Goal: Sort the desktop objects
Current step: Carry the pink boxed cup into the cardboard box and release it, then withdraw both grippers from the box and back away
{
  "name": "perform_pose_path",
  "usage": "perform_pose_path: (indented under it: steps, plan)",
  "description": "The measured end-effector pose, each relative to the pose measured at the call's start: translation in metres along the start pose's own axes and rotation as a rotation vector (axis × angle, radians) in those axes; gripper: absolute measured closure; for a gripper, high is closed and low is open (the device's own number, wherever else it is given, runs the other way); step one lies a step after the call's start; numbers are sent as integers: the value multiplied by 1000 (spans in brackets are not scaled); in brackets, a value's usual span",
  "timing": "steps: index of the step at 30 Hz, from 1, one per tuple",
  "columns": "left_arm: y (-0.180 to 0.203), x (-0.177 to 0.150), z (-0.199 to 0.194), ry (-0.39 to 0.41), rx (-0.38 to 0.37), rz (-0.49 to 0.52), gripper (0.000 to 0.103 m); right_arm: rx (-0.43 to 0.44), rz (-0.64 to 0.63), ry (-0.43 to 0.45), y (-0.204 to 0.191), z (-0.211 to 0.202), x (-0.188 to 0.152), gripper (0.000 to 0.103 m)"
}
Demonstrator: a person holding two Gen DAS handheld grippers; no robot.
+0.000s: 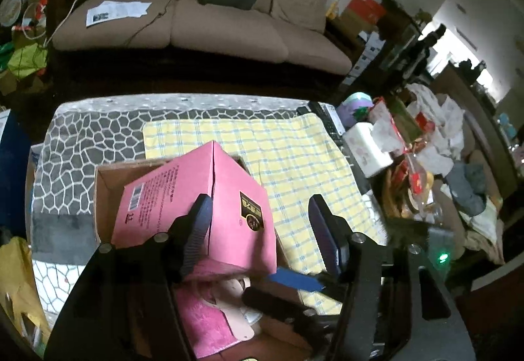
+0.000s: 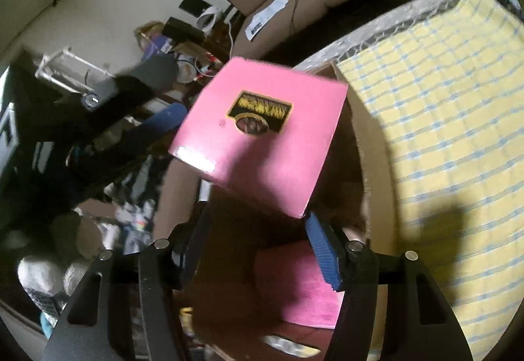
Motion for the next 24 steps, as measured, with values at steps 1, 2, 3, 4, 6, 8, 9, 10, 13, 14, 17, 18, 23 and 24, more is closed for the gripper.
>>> perform_pose_path:
  steps: [1, 2, 3, 4, 6, 8, 9, 10, 13, 14, 17, 18, 23, 24]
  plan:
    - [-2, -3, -1, 2, -10, -7, 46, -12, -14, 4, -1, -4, 0, 41]
    - [-4, -5, -2, 3, -19, -13, 45, -19, -24, 5, -1, -6, -1, 41]
    - [-7, -7, -3, 1, -26, -23, 44, -27, -33, 6, -1, -8, -1, 41]
    - [-11, -9, -3, -3, -32, -40, 44, -38, -41, 10, -2, -10, -1, 41]
    - [-18, -13, -7, -1, -50, -68, 44, -72, -85, 28, -7, -14, -1, 41]
    - [-23, -16, -16, 16, -54, -80, 44, -109, -140, 52, -13, -18, -1, 41]
    - [-26, -18, -21, 27, -57, -83, 44, -121, -163, 58, -15, -20, -2, 41]
    - [-29, -20, -27, 40, -65, -89, 42, -135, -183, 64, -18, -22, -2, 41]
    - [-37, -29, -38, 44, -71, -101, 35, -173, -227, 67, -19, -23, -4, 36]
    - [-39, -32, -40, 35, -68, -100, 35, -178, -233, 68, -20, -23, -3, 34]
    - [-43, -40, -43, 26, -64, -106, 35, -177, -231, 70, -20, -21, -4, 32]
    - [-45, -44, -44, 23, -67, -108, 35, -176, -230, 71, -20, -20, -6, 32]
    - [-43, -59, -49, 0, -55, -102, 29, -189, -234, 51, -23, -17, -13, 28]
    - [-42, -63, -51, 2, -53, -100, 28, -197, -239, 51, -23, -17, -14, 24]
Point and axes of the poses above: each gripper's, at about its wrist camera, not at the fingertips, and z roughly the way its jaws point, y to its right, x to its top, the point moved 3 cm from there along z, roughly the way its jaws point, and after that the axes turned 9 degrees about z, right-handed, at the moved point
